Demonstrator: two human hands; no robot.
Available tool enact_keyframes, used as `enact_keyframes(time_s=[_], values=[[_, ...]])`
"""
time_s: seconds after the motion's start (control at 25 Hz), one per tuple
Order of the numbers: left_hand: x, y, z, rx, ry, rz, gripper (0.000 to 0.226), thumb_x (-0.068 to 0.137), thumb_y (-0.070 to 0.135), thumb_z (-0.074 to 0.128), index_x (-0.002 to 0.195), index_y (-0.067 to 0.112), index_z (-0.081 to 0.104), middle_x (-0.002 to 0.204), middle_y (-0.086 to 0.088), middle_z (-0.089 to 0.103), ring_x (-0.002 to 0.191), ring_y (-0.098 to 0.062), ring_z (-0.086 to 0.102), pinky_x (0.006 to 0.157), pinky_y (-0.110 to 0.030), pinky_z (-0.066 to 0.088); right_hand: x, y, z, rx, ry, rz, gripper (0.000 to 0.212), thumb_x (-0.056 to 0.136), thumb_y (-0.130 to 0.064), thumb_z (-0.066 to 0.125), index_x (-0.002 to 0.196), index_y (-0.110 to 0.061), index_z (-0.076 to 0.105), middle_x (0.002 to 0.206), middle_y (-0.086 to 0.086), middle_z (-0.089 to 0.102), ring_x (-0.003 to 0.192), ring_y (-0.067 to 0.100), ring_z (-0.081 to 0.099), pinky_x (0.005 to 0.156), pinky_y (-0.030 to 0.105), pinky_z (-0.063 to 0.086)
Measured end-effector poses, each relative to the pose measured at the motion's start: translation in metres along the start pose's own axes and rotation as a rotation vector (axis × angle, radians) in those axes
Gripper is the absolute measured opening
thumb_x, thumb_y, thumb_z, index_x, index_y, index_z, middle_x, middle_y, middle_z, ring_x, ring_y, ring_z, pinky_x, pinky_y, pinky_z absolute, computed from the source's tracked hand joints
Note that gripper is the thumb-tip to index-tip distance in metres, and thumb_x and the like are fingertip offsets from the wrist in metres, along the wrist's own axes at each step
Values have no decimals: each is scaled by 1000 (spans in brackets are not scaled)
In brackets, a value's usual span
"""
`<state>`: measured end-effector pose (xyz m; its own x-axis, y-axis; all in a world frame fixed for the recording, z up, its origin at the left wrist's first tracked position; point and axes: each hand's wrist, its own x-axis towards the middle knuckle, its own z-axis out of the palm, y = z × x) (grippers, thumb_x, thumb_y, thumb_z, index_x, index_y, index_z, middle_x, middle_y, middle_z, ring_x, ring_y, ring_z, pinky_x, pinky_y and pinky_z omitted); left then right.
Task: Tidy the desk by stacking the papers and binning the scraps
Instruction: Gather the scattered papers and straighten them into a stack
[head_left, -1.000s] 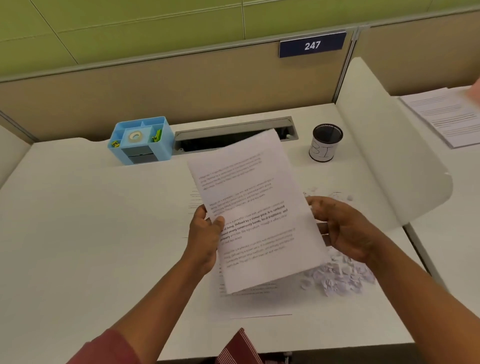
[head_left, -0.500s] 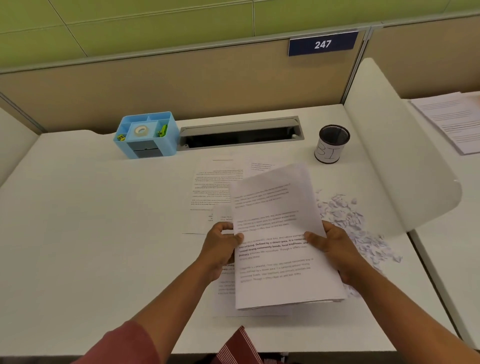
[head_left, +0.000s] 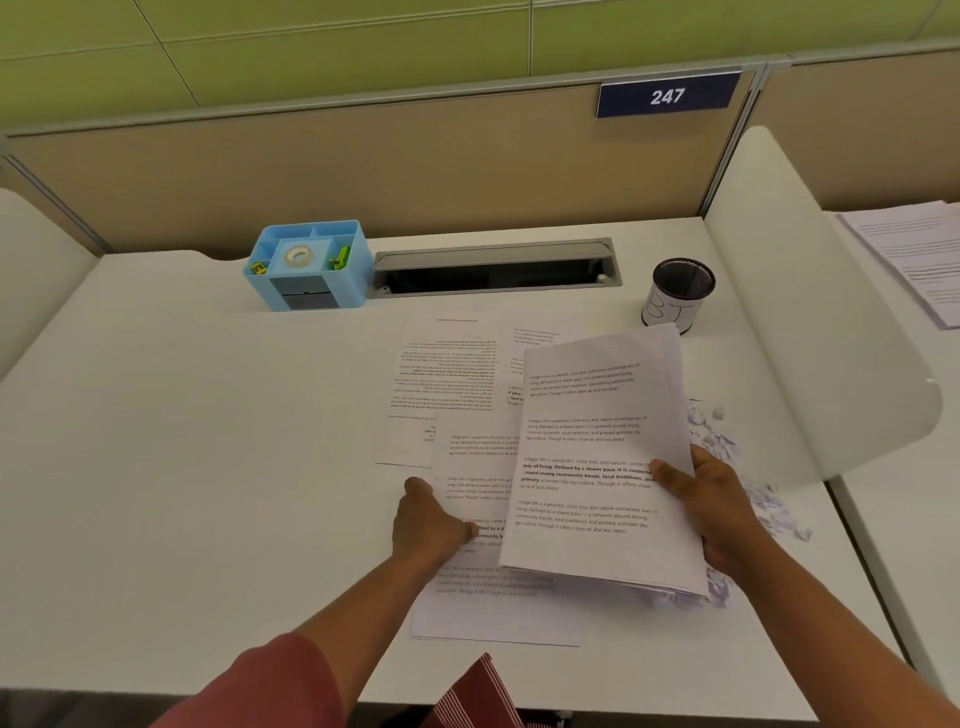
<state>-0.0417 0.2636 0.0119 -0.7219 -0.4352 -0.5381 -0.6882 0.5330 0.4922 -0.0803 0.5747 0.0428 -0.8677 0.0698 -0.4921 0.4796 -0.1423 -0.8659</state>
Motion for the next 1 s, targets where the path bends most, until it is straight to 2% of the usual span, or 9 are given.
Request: enact_keyframes(time_s=[0.12, 0.2, 0.36, 0.48, 0.6, 0.68, 0.8, 0.88, 1.0], values=[[0, -2, -1, 114, 39, -10, 84, 62, 37, 94, 123, 14, 42, 127, -6, 43, 117, -28, 46, 84, -34, 47, 3, 0, 3, 11, -11, 3, 27, 95, -5, 64, 119, -17, 66, 102, 12, 78, 84, 35, 76, 65, 42, 62], [-1, -3, 2, 133, 64, 27, 83, 66, 34, 92, 126, 14, 39, 130, -7, 35, 122, -30, 40, 84, -36, 46, 6, 1, 8, 18, -11, 9, 26, 95, -4, 64, 118, -17, 66, 100, 11, 78, 82, 33, 76, 63, 40, 62], [0, -8, 1, 85, 52, 23, 85, 63, 29, 93, 125, 14, 35, 125, -7, 41, 115, -31, 50, 89, -43, 53, 10, 2, 18, 37, -24, 18, 23, 96, -4, 63, 115, -17, 67, 99, 10, 78, 82, 31, 76, 62, 39, 62], [6, -11, -4, 58, 29, 6, 83, 57, 28, 95, 114, 15, 36, 116, -7, 50, 106, -29, 56, 88, -47, 56, 14, 3, 23, 23, -37, 23, 23, 96, -4, 62, 112, -19, 67, 101, 11, 78, 85, 34, 75, 67, 43, 62], [8, -11, -8, 64, 19, -44, 81, 55, 30, 95, 113, 15, 41, 114, -5, 54, 108, -28, 56, 86, -45, 56, 15, 3, 26, 21, -53, 33, 23, 96, -3, 62, 113, -18, 67, 102, 12, 78, 88, 36, 75, 73, 48, 62], [8, -12, -8, 111, 20, -66, 79, 55, 36, 95, 115, 16, 46, 115, -3, 49, 111, -27, 49, 84, -43, 53, 15, 2, 26, 13, -57, 31, 24, 96, -3, 62, 114, -18, 66, 101, 11, 78, 87, 36, 75, 71, 47, 63], [5, -13, -8, 135, 19, -60, 69, 58, 38, 93, 108, 18, 50, 111, -2, 39, 105, -24, 39, 79, -41, 51, 16, 2, 24, -2, -59, 26, 24, 97, -4, 62, 115, -19, 66, 102, 11, 78, 88, 36, 75, 71, 46, 63], [6, -13, -10, 113, 12, -27, 72, 59, 32, 95, 109, 16, 46, 109, -2, 42, 103, -24, 47, 78, -39, 51, 16, 2, 22, -5, -52, 21, 25, 96, -4, 62, 115, -19, 66, 101, 9, 78, 86, 34, 75, 69, 44, 63], [10, -15, -17, -42, -25, 11, 69, 67, 13, 91, 112, 14, 39, 101, 0, 52, 88, -17, 58, 63, -27, 48, 17, 1, 19, -6, -46, 19, 25, 97, -4, 62, 116, -20, 66, 102, 9, 78, 87, 34, 75, 70, 45, 63]])
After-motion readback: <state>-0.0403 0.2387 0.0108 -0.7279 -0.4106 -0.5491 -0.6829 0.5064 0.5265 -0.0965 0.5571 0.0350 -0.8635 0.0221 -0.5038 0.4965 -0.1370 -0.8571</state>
